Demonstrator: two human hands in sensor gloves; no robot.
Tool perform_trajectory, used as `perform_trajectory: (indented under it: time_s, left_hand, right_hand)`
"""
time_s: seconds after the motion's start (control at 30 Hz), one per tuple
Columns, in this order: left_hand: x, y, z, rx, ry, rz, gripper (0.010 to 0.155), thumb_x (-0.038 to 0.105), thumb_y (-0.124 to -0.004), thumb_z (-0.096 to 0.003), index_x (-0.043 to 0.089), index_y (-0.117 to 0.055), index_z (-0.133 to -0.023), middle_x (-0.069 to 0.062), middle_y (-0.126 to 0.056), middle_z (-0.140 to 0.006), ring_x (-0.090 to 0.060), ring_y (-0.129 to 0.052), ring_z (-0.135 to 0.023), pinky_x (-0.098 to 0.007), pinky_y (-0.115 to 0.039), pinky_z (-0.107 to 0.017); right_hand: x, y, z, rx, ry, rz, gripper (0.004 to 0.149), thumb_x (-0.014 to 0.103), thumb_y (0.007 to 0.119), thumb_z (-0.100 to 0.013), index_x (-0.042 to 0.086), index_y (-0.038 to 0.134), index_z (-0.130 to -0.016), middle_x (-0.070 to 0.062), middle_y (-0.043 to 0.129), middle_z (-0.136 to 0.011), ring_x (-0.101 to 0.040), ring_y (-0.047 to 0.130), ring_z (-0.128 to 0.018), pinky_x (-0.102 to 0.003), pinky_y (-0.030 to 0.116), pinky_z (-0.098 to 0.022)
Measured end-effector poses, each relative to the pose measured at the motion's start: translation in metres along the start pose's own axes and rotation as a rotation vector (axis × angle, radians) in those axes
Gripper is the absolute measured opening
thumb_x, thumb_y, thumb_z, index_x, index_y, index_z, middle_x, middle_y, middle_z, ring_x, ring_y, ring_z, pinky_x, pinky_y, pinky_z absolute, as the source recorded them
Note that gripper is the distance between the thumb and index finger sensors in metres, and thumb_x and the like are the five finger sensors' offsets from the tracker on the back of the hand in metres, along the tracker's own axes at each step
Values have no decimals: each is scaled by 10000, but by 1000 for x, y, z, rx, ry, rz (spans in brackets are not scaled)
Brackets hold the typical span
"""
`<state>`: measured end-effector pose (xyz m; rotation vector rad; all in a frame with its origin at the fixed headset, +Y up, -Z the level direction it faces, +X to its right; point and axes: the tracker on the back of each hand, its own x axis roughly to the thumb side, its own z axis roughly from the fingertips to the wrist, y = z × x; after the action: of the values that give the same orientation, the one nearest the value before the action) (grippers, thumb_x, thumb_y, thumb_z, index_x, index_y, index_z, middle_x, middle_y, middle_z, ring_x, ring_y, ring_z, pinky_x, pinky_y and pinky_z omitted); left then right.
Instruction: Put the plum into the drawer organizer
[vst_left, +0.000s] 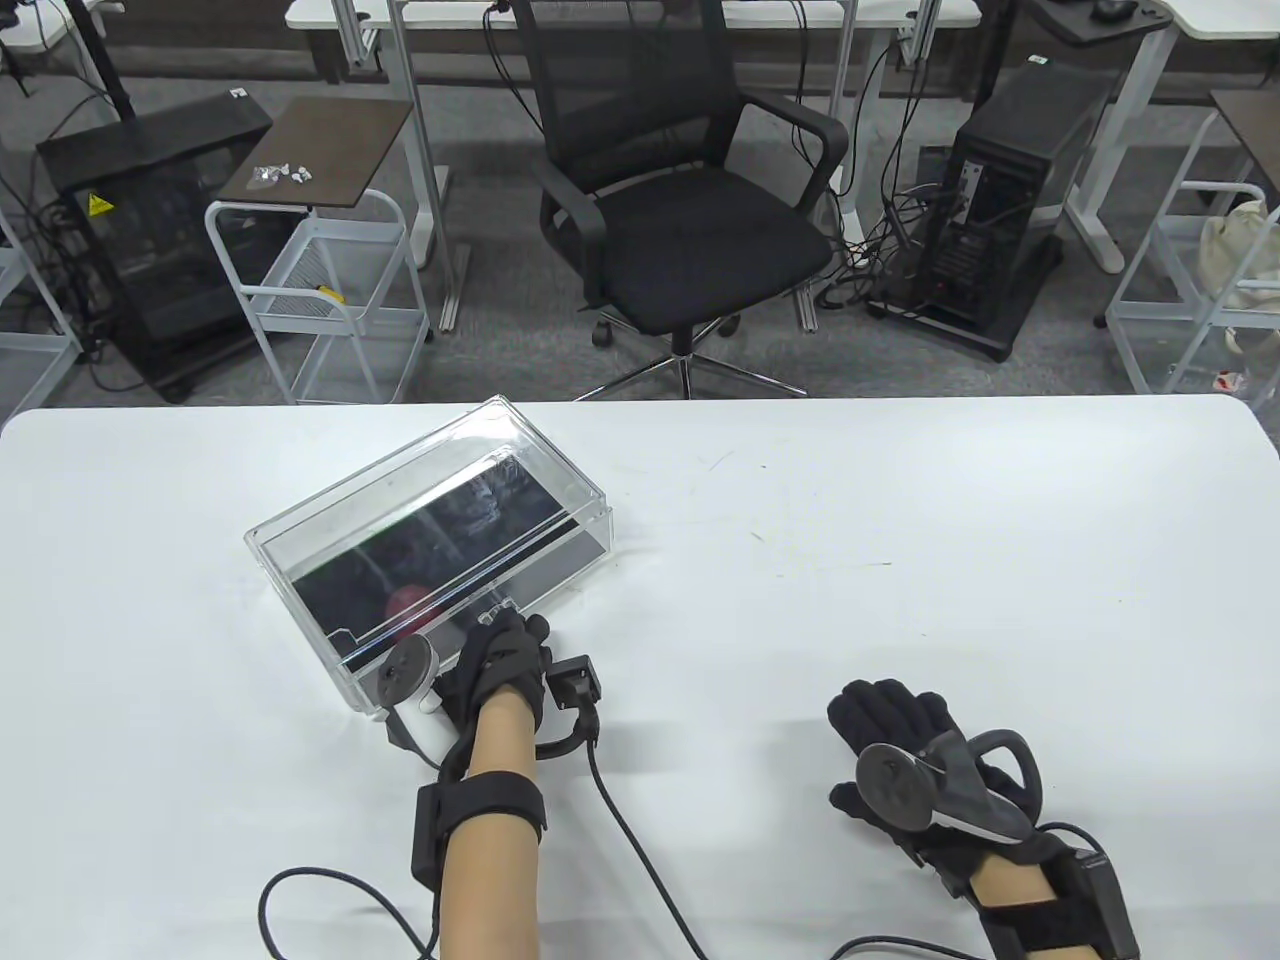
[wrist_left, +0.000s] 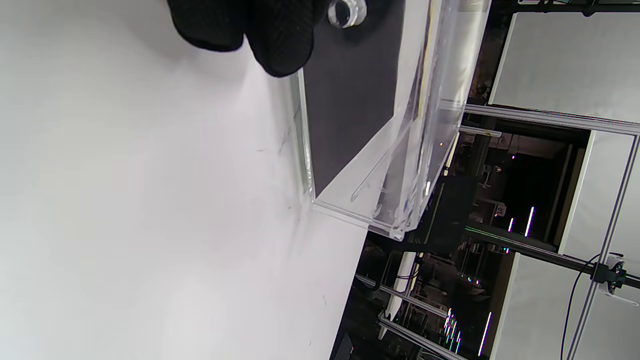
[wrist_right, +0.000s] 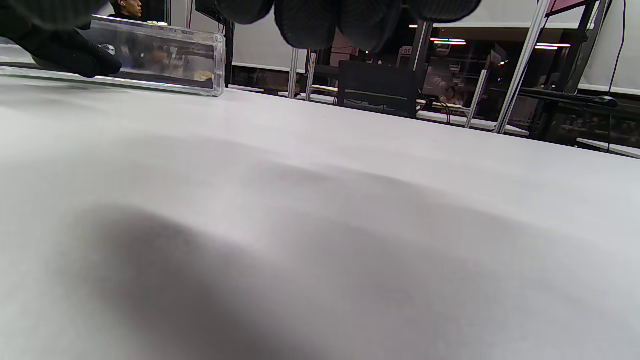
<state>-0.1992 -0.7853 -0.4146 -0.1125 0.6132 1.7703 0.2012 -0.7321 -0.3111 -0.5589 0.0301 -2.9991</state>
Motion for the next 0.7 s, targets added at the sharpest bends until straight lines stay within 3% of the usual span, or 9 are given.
perform_trajectory:
  time_s: [0.27, 0.33, 0.4, 0.5, 0.6, 0.7]
  left_hand:
    - [4, 1, -2, 21, -36, -42, 684, 268, -552, -618, -104, -135, -1013, -249, -444, -1142, -333, -704, -1011, -513, -617, -743]
    - [10, 1, 7, 91, -58, -184, 672, 251, -574, -601, -111, -201, -1027, -293, -511, -1108, -383, -751, -958, -539, -638, -708]
    - [21, -1, 18, 64, -113, -394, 675, 259, -586, -599, -128, -231, -1023, -307, -541, -1088, -398, -775, -930, -549, -652, -687]
    - [39, -16, 48, -42, -311, -721, 760, 357, -669, -588, -72, -250, -1055, -282, -537, -1112, -418, -752, -946, -577, -621, -697]
    - [46, -37, 85, -181, -574, -947, 830, 496, -738, -527, 91, -315, -1115, -201, -426, -1207, -465, -532, -1071, -642, -444, -769]
    - [37, -56, 123, -331, -822, -1230, 817, 570, -716, -480, 183, -413, -1132, -125, -351, -1249, -425, -379, -1137, -627, -303, -816]
  right_hand:
    - [-1, 1, -2, 8, 0, -13, 800, 634, 653, -337, 292, 414, -1019, -29, 516, -1126, -335, 547, -1035, -531, 526, -730]
    - [-1, 1, -2, 2, -1, -18, 802, 634, 654, -336, 293, 411, -1020, -30, 514, -1127, -333, 544, -1037, -532, 523, -730]
    - [0, -1, -1, -5, -3, -22, 800, 633, 654, -337, 294, 410, -1020, -29, 511, -1129, -333, 540, -1038, -532, 521, -731]
    - [0, -4, 1, -21, -8, -28, 801, 633, 654, -336, 294, 410, -1020, -29, 509, -1129, -333, 538, -1039, -532, 520, -732]
    - [0, -6, 3, -36, -13, -36, 800, 633, 654, -337, 296, 410, -1020, -28, 510, -1129, -334, 538, -1038, -531, 520, -732]
    - [1, -8, 4, -48, -15, -31, 799, 632, 654, -337, 295, 411, -1019, -28, 511, -1128, -333, 537, -1039, -531, 520, -732]
